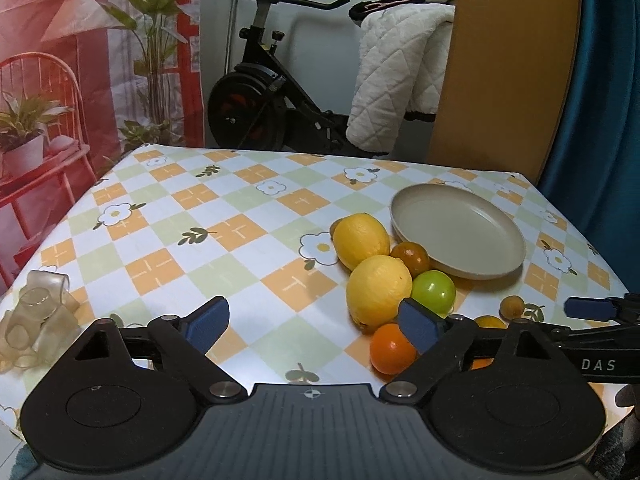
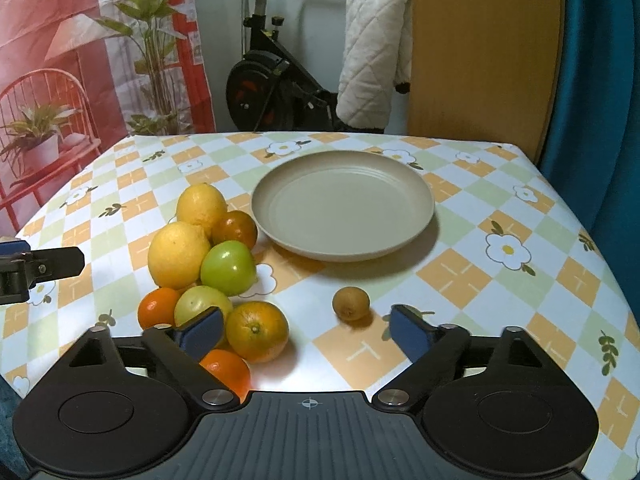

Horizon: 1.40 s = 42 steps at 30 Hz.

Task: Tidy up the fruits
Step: 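Move the left tool toward the yellow lemon beside the plate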

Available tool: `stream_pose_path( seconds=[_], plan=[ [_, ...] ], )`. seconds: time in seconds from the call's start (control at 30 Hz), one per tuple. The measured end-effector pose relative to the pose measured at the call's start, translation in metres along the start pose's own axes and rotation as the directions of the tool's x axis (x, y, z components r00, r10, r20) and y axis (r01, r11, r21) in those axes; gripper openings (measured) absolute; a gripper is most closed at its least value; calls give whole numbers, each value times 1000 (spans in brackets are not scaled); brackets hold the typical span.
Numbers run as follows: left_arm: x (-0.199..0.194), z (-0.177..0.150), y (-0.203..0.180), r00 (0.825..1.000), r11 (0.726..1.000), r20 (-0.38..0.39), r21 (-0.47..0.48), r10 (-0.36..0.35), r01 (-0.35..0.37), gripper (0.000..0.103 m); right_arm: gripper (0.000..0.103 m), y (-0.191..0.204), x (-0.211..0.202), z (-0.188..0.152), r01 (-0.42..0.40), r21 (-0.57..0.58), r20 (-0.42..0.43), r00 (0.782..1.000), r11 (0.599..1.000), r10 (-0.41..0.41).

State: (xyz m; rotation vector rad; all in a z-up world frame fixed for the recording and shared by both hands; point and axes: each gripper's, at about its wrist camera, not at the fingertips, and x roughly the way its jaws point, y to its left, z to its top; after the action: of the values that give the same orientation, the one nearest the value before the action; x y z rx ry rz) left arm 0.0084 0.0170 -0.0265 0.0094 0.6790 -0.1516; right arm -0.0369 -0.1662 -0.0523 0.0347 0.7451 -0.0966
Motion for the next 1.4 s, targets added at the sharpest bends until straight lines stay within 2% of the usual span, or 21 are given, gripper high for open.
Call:
stream_pose_path(
  seconds=[0.13,0.2,0.3,0.5,0.57,0.73,0.9,1.0,1.3,1.4],
  plan=[
    [1,-1,-2,1000,1000,4,11,-17,17,90,73,1,2,-1,-28,-17,-5,1000,999,28],
    [0,-2,-3,999,999,16,14,-33,33,84,71,2,2,-1,-37,-26,-7,999,999,37],
    [0,-3,-3,999,999,27,18,-33,32,84,68,2,2,-1,-47,-33,-4,999,998,47],
    [1,-2,0,999,1000,45,-2,-26,26,84,68,-1,-2,1,-44,-39,38,998,998,45],
    [1,-1,1,998,999,51,-12,-30,31,84,70,-3,-4,2,-41,-46,56,997,998,44],
    [5,-1,2,999,999,33,-31,-32,33,83,83,-4,-11,3,-41,-77,119,992,996,50],
    [6,-1,4,999,999,33,-41,-26,28,83,89,-4,-9,5,-59,-85,124,990,995,69],
    [7,-1,5,999,998,37,-43,-35,36,83,103,-7,-7,5,-83,-59,115,989,995,89],
    [8,-2,4,997,998,67,-41,-34,37,83,103,-14,0,4,-103,-22,79,991,994,105],
    [9,0,5,997,998,73,-51,-37,41,83,103,-19,-3,4,-110,-5,122,986,994,109]
  ],
)
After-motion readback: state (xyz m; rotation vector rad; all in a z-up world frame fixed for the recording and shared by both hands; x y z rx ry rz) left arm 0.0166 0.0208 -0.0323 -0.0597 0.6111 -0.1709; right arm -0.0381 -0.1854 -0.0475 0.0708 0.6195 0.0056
